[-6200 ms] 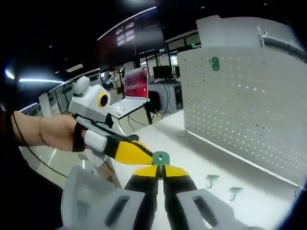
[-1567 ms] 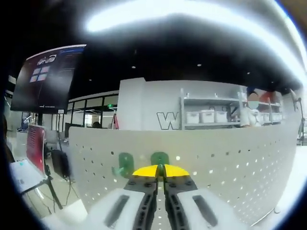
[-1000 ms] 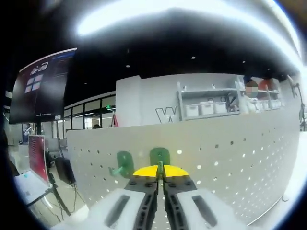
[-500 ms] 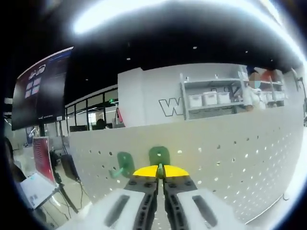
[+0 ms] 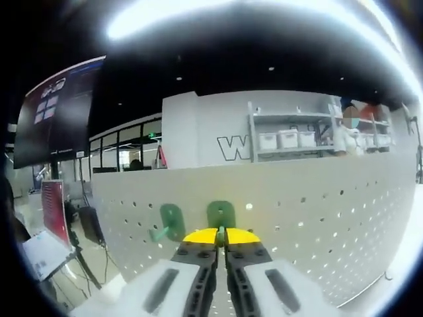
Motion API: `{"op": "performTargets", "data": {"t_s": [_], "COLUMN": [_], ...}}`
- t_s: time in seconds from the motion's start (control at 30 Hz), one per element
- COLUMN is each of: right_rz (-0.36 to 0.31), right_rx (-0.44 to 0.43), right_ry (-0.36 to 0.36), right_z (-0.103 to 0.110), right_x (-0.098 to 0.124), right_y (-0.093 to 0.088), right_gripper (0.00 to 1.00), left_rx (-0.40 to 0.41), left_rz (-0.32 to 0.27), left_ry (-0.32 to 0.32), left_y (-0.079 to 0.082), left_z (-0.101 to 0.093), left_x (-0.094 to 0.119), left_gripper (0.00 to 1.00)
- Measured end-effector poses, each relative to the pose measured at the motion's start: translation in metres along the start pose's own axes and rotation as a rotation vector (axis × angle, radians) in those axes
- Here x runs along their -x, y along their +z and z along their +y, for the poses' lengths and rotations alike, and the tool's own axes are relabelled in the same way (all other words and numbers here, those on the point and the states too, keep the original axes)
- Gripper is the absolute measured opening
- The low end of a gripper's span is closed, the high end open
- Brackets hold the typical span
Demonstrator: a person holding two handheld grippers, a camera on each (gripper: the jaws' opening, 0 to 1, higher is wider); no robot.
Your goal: Insert the hook assembly into the mounting plate slot until the hook locks in place.
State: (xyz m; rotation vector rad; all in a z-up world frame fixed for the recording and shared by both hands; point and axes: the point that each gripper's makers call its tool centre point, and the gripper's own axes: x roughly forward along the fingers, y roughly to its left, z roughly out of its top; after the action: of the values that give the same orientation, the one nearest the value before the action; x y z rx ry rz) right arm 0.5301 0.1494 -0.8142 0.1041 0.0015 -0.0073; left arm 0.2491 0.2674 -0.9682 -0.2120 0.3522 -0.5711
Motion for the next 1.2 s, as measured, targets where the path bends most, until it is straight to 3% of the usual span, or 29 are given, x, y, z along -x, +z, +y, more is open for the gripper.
{"op": "performTargets", "data": {"t_s": [0.1, 0.33, 0.47, 0.57, 0.63, 0.7, 0.8, 0.93, 1.2], "right_rz": [0.018, -0.022, -0.047, -0.061, -0.033, 0.069, 0.138, 0.233, 0.345], "right_rx": [0.026, 0.040, 0.045, 0.062, 0.046, 0.081, 0.155, 0.180, 0.224], "right_ry": [0.045, 0.120, 0.108, 0.094, 0.096, 0.093, 0.075, 0.055, 0.059], "right_z": [0.002, -0.004, -0.025, -0.046, -0.060, -0.077, -0.103, -0.129, -0.153], "right_x": [0.000, 0.014, 0.028, 0.038, 0.042, 0.053, 0.081, 0.124, 0.187], "right_y": [0.003, 0.029, 0.045, 0.047, 0.031, -0.002, -0.039, -0.082, -0.133], "right_gripper": [0.08, 0.19, 0.24, 0.26, 0.25, 0.25, 0.25, 0.25, 0.25], "left_rx": [-0.015, -0.025, -0.030, -0.026, -0.041, -0.049, -0.058, -0.067, -0.077], "left_rz": [0.018, 0.044, 0.050, 0.056, 0.060, 0.065, 0.082, 0.090, 0.107], "left_ry": [0.010, 0.035, 0.028, 0.025, 0.018, 0.011, 0.001, -0.010, -0.023], "left_y": [-0.003, -0.007, -0.008, -0.009, -0.010, -0.011, -0.014, -0.015, -0.019], "left_z": [0.002, 0.007, 0.006, 0.006, 0.005, 0.004, 0.002, 0.000, -0.003], "left_x": [0.000, -0.002, -0.001, -0.002, -0.003, -0.004, -0.005, -0.004, -0.005], "left_gripper": [0.99, 1.00, 1.00, 1.00, 1.00, 1.00, 1.00, 1.00, 1.00]}}
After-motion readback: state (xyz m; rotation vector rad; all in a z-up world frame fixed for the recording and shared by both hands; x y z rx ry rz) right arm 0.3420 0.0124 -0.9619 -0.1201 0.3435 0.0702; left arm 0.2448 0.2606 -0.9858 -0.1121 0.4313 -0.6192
